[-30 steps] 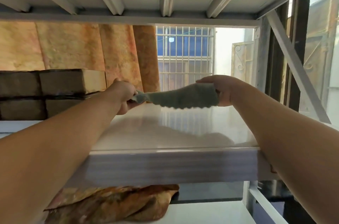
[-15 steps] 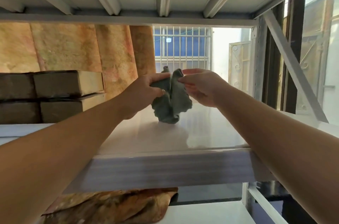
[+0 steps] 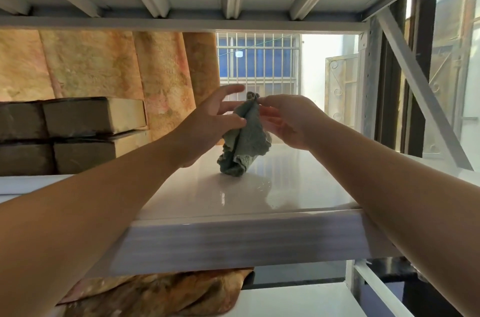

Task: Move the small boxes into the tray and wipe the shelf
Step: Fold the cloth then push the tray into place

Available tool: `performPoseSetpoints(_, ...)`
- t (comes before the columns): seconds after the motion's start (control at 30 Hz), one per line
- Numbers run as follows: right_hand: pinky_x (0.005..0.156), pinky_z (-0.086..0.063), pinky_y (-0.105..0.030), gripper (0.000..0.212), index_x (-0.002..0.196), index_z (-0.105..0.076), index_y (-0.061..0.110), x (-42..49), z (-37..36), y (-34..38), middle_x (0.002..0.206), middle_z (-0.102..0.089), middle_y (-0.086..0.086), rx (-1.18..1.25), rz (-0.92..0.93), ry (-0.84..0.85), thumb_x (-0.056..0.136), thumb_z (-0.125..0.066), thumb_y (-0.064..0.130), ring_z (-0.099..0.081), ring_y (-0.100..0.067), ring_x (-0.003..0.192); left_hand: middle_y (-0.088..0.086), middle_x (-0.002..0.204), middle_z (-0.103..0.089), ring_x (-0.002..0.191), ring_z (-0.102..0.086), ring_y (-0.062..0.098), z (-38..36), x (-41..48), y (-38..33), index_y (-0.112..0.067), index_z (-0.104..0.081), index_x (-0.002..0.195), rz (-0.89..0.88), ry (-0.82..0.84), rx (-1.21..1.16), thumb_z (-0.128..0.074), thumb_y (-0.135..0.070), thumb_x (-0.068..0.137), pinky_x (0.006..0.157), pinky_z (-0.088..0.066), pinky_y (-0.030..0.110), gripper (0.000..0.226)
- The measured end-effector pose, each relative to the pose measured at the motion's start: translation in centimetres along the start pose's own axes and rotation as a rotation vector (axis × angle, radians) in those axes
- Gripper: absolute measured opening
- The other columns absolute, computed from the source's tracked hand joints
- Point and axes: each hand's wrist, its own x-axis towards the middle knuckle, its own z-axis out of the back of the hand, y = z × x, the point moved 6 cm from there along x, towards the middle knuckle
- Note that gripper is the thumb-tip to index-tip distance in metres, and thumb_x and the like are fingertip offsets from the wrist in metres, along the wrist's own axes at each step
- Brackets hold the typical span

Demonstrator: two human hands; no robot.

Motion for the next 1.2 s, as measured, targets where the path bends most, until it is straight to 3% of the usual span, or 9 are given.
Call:
performPoseSetpoints(0.13,0.067,-0.052,-0.025,0.009,0.086,-0.063,0.005,-0.4,-0.4,0.5,0.082,-0.065,-0.010,-0.027,0.043,0.037,0.091,-0.057,0.009,-0.062,-0.020,0.071,0.001,0.132,-0.056,0.104,-0.058,0.014,0.6,0.0,-0.1,-0.026,-0.039,0.132,-0.008,-0.042,-0.038,-0.046,-0.008,0.095,0.078,-0.045,0.025,0.042)
performPoseSetpoints(0.27,0.074,-0.055,-0.028,0.024,0.098,-0.060,0.005,-0.8,-1.4,0.7,0.095,-0.062,-0.010,-0.200,0.067,0.143,0.086,-0.065,0.026,-0.062,-0.021,0.086,-0.004,0.131,-0.054,0.112,-0.052,0.014,0.6,0.2,-0.4,-0.030,-0.035,0.134,-0.047,-0.067,0.065,-0.045,-0.011,0.095,0.080,-0.041,0.026,0.045)
performPoseSetpoints(0.43,0.071,-0.055,-0.030,0.028,0.114,-0.055,0.000,-1.2,-1.9,1.2,0.102,-0.056,-0.015,-0.203,0.125,0.153,0.086,-0.058,-0.002,-0.059,-0.023,0.088,0.002,0.126,-0.054,0.097,-0.059,0.014,0.9,0.3,-0.8,-0.031,-0.032,0.134,-0.086,-0.155,0.032,-0.047,-0.012,0.096,0.077,-0.047,0.026,0.045)
performPoseSetpoints(0.57,0.060,-0.058,-0.033,0.029,0.117,-0.060,0.000,-2.1,-2.0,2.2,0.092,-0.065,-0.016,-0.076,0.143,0.221,0.089,-0.050,0.001,-0.065,-0.027,0.078,-0.004,0.149,-0.032,0.135,-0.033,0.018,2.0,0.4,-0.3,-0.031,-0.021,0.147,-0.068,-0.231,0.251,-0.057,-0.024,0.092,0.097,-0.032,0.029,0.065)
performPoseSetpoints(0.63,0.064,-0.059,-0.035,0.028,0.117,-0.060,0.003,-2.6,-1.9,2.8,0.092,-0.067,-0.015,-0.052,0.175,0.217,0.091,-0.048,0.003,-0.066,-0.027,0.078,-0.002,0.154,-0.027,0.139,-0.028,0.018,2.0,0.3,0.1,-0.030,-0.020,0.148,-0.044,-0.196,0.215,-0.056,-0.031,0.091,0.096,-0.029,0.026,0.067)
performPoseSetpoints(0.8,0.054,-0.056,-0.022,0.022,0.111,-0.063,0.011,-2.4,-0.8,3.3,0.092,-0.067,-0.005,-0.323,0.295,0.044,0.090,-0.060,0.013,-0.067,-0.014,0.070,0.008,0.114,-0.063,0.099,-0.063,0.018,1.0,0.3,1.0,-0.017,-0.053,0.119,0.103,-0.057,-0.098,-0.058,-0.022,0.091,0.086,-0.053,0.033,0.029)
performPoseSetpoints(0.9,0.067,-0.055,-0.024,0.015,0.098,-0.064,0.017,-1.6,-0.2,3.4,0.089,-0.066,0.002,-0.712,0.409,-0.107,0.084,-0.067,0.022,-0.064,-0.012,0.077,0.003,0.088,-0.065,0.081,-0.062,0.014,1.4,0.5,1.3,-0.015,-0.064,0.093,0.121,-0.126,-0.126,-0.056,-0.011,0.092,0.077,-0.054,0.029,0.008)
performPoseSetpoints(1.03,0.091,-0.050,-0.038,0.024,0.101,-0.062,0.020,-1.1,-0.5,3.1,0.110,-0.064,-0.002,-0.997,0.458,-0.159,0.084,-0.064,0.036,-0.060,-0.021,0.098,0.004,0.087,-0.062,0.082,-0.059,0.015,1.9,0.4,1.7,-0.017,-0.061,0.088,0.147,-0.181,-0.045,-0.055,-0.008,0.092,0.072,-0.050,0.027,0.012)
performPoseSetpoints(1.2,0.074,-0.054,-0.032,0.029,0.110,-0.064,0.017,-1.2,-0.2,2.1,0.102,-0.064,-0.004,-0.894,0.351,-0.079,0.090,-0.057,0.037,-0.062,-0.018,0.085,0.010,0.094,-0.056,0.086,-0.056,0.017,2.3,0.6,2.3,-0.013,-0.056,0.090,0.169,-0.208,-0.123,-0.059,-0.004,0.088,0.069,-0.050,0.024,0.010)
